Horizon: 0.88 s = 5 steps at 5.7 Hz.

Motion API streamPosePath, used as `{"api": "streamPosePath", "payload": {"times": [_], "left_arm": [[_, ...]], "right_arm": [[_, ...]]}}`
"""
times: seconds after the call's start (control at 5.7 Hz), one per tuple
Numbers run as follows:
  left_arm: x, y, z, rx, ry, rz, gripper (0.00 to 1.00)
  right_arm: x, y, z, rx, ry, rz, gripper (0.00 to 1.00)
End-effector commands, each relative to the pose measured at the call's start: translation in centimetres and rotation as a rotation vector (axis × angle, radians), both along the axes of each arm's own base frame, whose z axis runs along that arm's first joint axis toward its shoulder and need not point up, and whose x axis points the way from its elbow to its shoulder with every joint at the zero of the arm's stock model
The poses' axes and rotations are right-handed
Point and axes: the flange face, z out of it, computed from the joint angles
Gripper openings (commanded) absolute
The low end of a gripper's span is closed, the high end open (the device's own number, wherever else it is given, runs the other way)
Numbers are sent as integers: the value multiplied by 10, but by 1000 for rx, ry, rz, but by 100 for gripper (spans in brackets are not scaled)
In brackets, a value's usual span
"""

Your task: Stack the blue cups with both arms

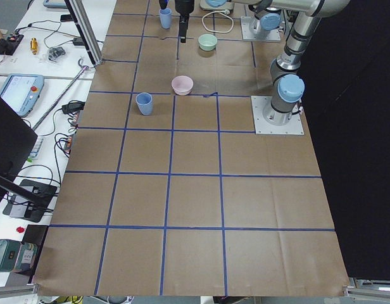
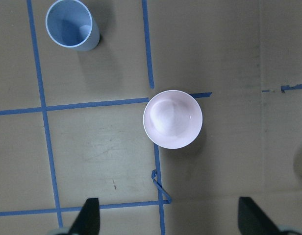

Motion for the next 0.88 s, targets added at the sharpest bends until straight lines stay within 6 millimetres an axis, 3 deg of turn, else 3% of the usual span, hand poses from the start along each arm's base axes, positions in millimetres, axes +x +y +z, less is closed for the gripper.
{"api": "streamPosePath", "payload": {"times": [0.0,0.18,0.35,0.53,0.7], "left_arm": [[2,-6,-4,-1,1,-11,99],[5,-18,-7,-51,1,-9,99],[18,-22,-8,-59,-8,14,99],[45,-34,-8,-65,-6,61,99],[70,-62,-29,-72,-3,82,99]], "right_arm": [[2,1,1,0,0,4,100],[-6,-3,1,-7,79,13,100],[-27,-40,-10,-93,120,66,100],[-88,-62,-17,-94,89,28,100],[-140,-98,-35,-105,10,53,100]]}}
